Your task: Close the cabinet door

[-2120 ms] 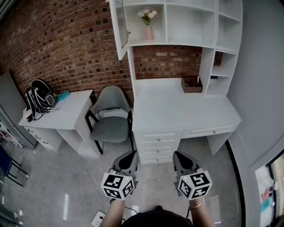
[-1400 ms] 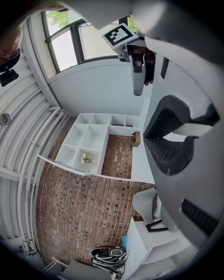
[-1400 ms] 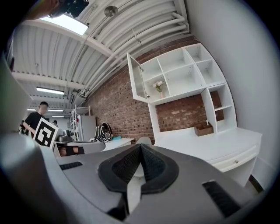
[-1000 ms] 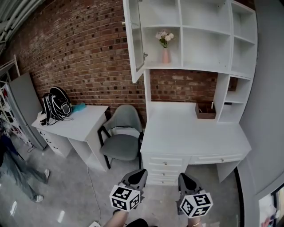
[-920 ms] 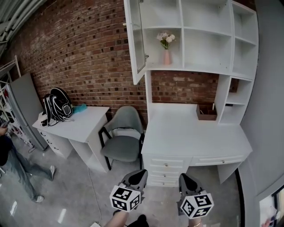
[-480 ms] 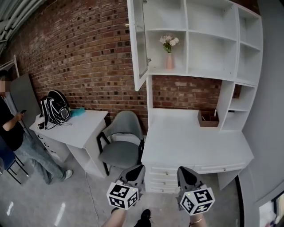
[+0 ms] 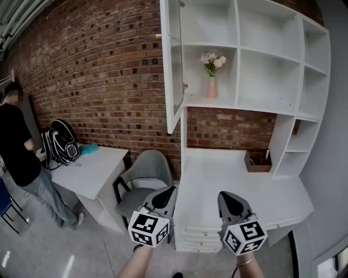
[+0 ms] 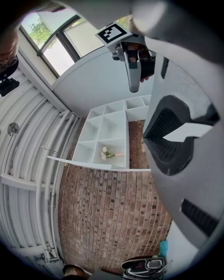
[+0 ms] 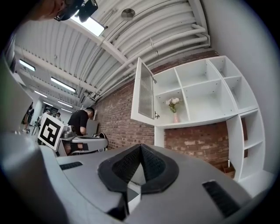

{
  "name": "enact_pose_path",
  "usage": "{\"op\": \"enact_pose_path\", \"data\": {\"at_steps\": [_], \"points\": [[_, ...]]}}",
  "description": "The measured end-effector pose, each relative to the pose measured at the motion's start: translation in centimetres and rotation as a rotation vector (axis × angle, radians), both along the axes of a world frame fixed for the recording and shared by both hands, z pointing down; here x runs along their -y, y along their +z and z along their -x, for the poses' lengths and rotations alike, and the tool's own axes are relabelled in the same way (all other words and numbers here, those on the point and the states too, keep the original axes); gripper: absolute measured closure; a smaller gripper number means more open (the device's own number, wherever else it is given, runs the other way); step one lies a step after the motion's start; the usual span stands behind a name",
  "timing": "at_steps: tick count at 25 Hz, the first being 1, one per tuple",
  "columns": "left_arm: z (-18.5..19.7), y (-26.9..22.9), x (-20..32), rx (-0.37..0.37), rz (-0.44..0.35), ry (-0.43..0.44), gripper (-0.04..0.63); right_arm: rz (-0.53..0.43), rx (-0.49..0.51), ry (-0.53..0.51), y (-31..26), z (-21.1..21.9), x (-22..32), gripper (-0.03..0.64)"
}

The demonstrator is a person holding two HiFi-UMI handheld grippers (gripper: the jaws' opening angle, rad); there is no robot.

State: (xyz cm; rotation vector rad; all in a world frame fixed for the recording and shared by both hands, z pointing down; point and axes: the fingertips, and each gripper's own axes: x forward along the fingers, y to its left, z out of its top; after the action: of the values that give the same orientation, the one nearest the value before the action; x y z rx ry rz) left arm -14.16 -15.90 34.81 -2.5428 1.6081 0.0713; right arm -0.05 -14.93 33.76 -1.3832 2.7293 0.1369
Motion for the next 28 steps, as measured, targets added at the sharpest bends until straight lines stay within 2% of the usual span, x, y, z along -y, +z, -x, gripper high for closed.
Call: {"op": "enact_pose_path", "data": {"at_steps": [6,14,18,25,28], "points": [[1.9,-6.5,4.9,0.012,-0.114,0.019,0.586,-0.051,0.030,-0.038,-4.8,3.2,5.0,0.617],[3.6,-15.5,8.5,-0.003,-0.277,0.051,0.586,-0.155,0.026,-0.087,-11.5,7.7,8.9,0.617],[4.1,-20.4,9.4,0.020,-0.367,0.062,0.586,-0.239,-0.013,-0.099,-15.3,9.8,9.7,0.617],[6.1,-29.7,9.7,0.040,-0.535,0.028,0.586,-0.372,-0.052,-0.124,-22.0,12.9,10.4,0.617],[6.9,-33.3,9.8,0.042,-0.575,0.035,0.584,-0.412,-0.065,-0.124,-24.4,13.8,10.6,0.617]]}}
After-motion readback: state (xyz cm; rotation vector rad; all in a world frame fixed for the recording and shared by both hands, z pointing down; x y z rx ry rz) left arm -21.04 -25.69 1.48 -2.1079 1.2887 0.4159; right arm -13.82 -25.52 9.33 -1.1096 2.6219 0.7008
